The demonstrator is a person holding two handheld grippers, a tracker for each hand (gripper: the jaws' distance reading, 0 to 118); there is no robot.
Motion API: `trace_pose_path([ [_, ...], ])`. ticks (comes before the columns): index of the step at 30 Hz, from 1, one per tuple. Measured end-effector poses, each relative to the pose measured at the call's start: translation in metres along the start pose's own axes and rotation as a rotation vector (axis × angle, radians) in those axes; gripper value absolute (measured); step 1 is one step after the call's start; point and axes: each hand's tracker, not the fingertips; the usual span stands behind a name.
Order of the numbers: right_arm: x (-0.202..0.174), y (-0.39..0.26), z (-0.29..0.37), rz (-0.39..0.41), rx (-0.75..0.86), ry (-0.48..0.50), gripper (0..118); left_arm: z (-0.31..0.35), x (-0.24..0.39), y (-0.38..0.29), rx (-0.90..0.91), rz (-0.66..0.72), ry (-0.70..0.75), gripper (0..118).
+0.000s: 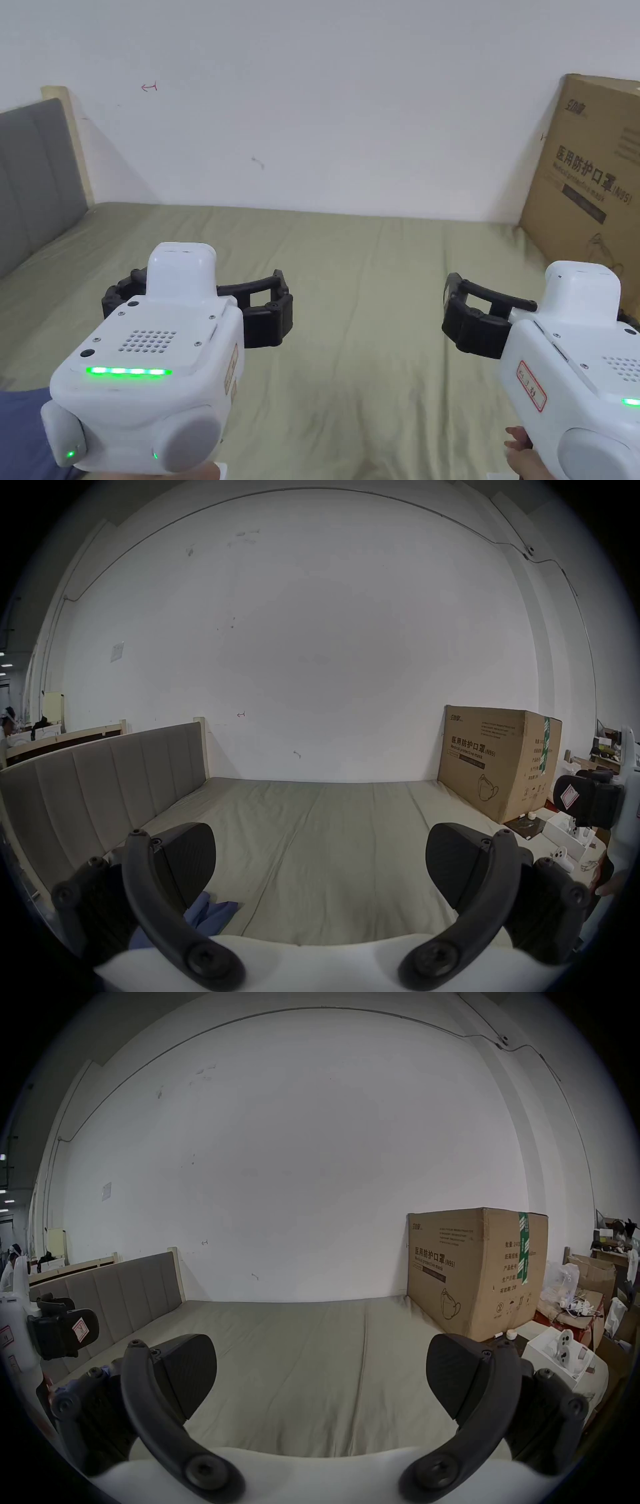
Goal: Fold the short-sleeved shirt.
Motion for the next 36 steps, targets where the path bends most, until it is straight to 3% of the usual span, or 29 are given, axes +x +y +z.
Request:
trace_pose_path([
  [12, 0.0, -0.006, 0.0, -0.012, -0.021, 0.009, 118, -0.003, 0.0, -0.005, -0.042, 0.004, -0.018, 117],
  [19, -0.006, -0.004, 0.001, 0.036, 0.003, -0.045, 118, -0.005, -0.001, -0.004, -0.05, 0.012, -0.052, 117],
  [23, -0.004, -0.004, -0.001, 0.025, -0.005, -0.046, 117, -0.005, 0.0, -0.005, -0.05, 0.001, -0.037, 111],
  [24, -0.003, -0.005, -0.001, 0.023, -0.006, -0.049, 115, -0.005, 0.0, -0.006, -0.05, -0.003, -0.036, 102],
  [25, -0.002, -0.005, 0.0, 0.019, -0.008, -0.046, 111, -0.004, 0.0, -0.005, -0.05, -0.011, -0.036, 84],
  [26, -0.001, -0.005, 0.0, 0.012, -0.009, -0.03, 90, -0.005, 0.001, -0.005, -0.056, -0.025, -0.038, 39],
  [27, -0.002, -0.004, 0.001, 0.012, -0.011, -0.015, 57, -0.005, 0.001, -0.004, -0.063, -0.04, -0.045, 3],
  [28, -0.003, -0.004, 0.002, 0.019, -0.009, -0.016, 17, -0.007, 0.002, -0.003, -0.076, -0.046, -0.058, 0],
  [29, -0.006, -0.005, 0.001, 0.036, -0.004, -0.019, 6, -0.011, 0.003, -0.003, -0.114, -0.054, -0.07, 0],
  [31, -0.007, -0.005, -0.004, 0.05, -0.027, -0.038, 4, -0.015, 0.003, -0.008, -0.144, -0.042, -0.053, 0],
  [33, -0.001, -0.007, -0.006, -0.014, -0.056, 0.03, 0, -0.015, -0.002, -0.013, -0.149, 0.009, -0.096, 0],
  [36, -0.001, -0.011, -0.004, 0.011, -0.049, -0.011, 0, -0.014, 0.0, -0.014, -0.144, -0.018, -0.047, 0],
])
